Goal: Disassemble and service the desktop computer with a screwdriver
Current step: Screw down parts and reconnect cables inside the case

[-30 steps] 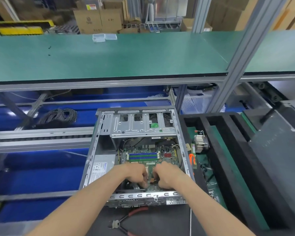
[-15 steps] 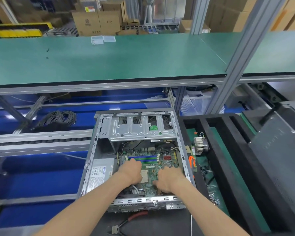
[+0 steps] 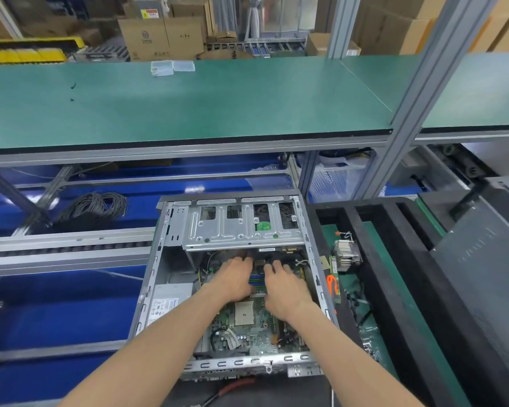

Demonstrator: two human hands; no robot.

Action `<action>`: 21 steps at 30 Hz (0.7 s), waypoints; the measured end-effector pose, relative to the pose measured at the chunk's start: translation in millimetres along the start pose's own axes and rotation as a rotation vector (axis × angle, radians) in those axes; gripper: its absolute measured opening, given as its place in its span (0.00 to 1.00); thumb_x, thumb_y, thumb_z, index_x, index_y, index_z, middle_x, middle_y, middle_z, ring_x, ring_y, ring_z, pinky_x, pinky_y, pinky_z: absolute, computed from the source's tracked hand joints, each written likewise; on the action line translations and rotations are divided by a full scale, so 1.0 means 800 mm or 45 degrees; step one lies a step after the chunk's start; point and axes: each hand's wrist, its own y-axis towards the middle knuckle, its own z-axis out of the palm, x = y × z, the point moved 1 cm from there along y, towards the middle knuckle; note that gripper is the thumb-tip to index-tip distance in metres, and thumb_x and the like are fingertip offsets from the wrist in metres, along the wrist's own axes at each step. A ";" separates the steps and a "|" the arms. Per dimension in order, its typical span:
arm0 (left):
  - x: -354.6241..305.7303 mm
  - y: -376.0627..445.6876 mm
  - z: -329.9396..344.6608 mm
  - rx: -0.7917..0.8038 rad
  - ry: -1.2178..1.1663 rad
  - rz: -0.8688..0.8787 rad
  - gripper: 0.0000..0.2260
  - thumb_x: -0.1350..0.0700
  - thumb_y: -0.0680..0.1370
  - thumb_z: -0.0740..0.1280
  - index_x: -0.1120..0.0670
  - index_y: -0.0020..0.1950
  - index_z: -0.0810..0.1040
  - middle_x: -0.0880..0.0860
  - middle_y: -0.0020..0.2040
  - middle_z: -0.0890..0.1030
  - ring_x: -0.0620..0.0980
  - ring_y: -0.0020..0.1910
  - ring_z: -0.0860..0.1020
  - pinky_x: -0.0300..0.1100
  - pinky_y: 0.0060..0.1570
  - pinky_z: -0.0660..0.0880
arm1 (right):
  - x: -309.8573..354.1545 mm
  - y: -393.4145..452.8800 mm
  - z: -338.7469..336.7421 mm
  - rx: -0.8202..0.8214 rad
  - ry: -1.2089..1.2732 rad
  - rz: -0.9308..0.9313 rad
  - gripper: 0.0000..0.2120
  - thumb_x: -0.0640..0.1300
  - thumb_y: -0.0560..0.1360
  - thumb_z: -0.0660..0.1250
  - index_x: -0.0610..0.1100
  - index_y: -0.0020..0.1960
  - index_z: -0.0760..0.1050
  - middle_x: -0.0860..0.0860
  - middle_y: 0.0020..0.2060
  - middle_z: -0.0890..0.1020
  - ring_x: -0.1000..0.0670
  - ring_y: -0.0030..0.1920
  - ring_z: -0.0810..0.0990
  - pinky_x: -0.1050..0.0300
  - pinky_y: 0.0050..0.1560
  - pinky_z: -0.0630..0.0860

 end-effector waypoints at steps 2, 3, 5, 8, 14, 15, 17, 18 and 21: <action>0.001 0.010 0.002 0.053 0.010 -0.013 0.32 0.45 0.73 0.74 0.60 0.69 0.68 0.60 0.61 0.77 0.60 0.60 0.76 0.51 0.58 0.74 | -0.002 0.008 0.003 0.000 -0.020 -0.006 0.30 0.43 0.76 0.68 0.40 0.74 0.61 0.43 0.68 0.68 0.41 0.69 0.67 0.41 0.66 0.71; 0.001 0.015 0.003 0.078 0.014 -0.021 0.32 0.45 0.72 0.75 0.60 0.68 0.69 0.59 0.61 0.77 0.60 0.59 0.76 0.51 0.57 0.74 | -0.002 0.012 0.004 0.005 -0.032 -0.003 0.30 0.43 0.76 0.68 0.40 0.74 0.61 0.43 0.69 0.68 0.41 0.70 0.66 0.41 0.68 0.69; 0.002 0.024 0.005 0.135 0.012 -0.031 0.30 0.44 0.71 0.76 0.58 0.65 0.72 0.57 0.59 0.79 0.58 0.57 0.78 0.50 0.54 0.74 | -0.003 0.018 0.007 0.024 -0.037 0.007 0.31 0.43 0.76 0.69 0.41 0.75 0.60 0.43 0.70 0.68 0.41 0.71 0.65 0.40 0.69 0.67; 0.006 0.036 0.006 0.217 -0.005 -0.049 0.30 0.43 0.69 0.77 0.57 0.64 0.74 0.55 0.57 0.80 0.56 0.54 0.79 0.47 0.51 0.77 | -0.003 0.024 0.013 0.063 -0.070 0.003 0.30 0.41 0.76 0.69 0.41 0.74 0.61 0.42 0.71 0.68 0.40 0.71 0.65 0.40 0.69 0.66; 0.022 0.054 0.010 0.339 -0.130 -0.122 0.40 0.37 0.65 0.78 0.53 0.70 0.70 0.54 0.64 0.78 0.56 0.60 0.77 0.49 0.59 0.76 | -0.002 0.033 0.017 0.122 -0.121 0.006 0.37 0.34 0.73 0.72 0.41 0.77 0.57 0.38 0.74 0.63 0.37 0.74 0.61 0.36 0.72 0.63; 0.024 0.056 0.010 0.358 -0.136 -0.126 0.40 0.37 0.64 0.77 0.53 0.71 0.70 0.54 0.64 0.78 0.56 0.60 0.77 0.49 0.60 0.76 | -0.002 0.034 0.017 0.129 -0.124 0.006 0.37 0.33 0.73 0.71 0.41 0.77 0.57 0.38 0.74 0.63 0.36 0.74 0.61 0.35 0.72 0.62; 0.025 0.058 0.011 0.380 -0.135 -0.124 0.40 0.37 0.64 0.77 0.52 0.71 0.70 0.54 0.64 0.78 0.55 0.60 0.77 0.49 0.60 0.76 | -0.001 0.036 0.017 0.130 -0.124 0.003 0.38 0.32 0.73 0.71 0.42 0.77 0.56 0.37 0.74 0.63 0.35 0.73 0.61 0.34 0.73 0.62; 0.025 0.058 0.011 0.388 -0.134 -0.121 0.40 0.37 0.64 0.77 0.52 0.70 0.70 0.53 0.64 0.78 0.55 0.59 0.77 0.49 0.60 0.76 | -0.001 0.036 0.017 0.128 -0.122 0.000 0.38 0.32 0.73 0.71 0.42 0.77 0.56 0.37 0.73 0.63 0.35 0.73 0.61 0.34 0.73 0.61; 0.025 0.058 0.011 0.384 -0.125 -0.110 0.37 0.36 0.64 0.76 0.52 0.67 0.72 0.53 0.61 0.79 0.55 0.57 0.77 0.50 0.59 0.76 | -0.001 0.035 0.016 0.120 -0.119 -0.014 0.38 0.32 0.73 0.71 0.42 0.77 0.56 0.37 0.73 0.64 0.35 0.73 0.62 0.34 0.72 0.61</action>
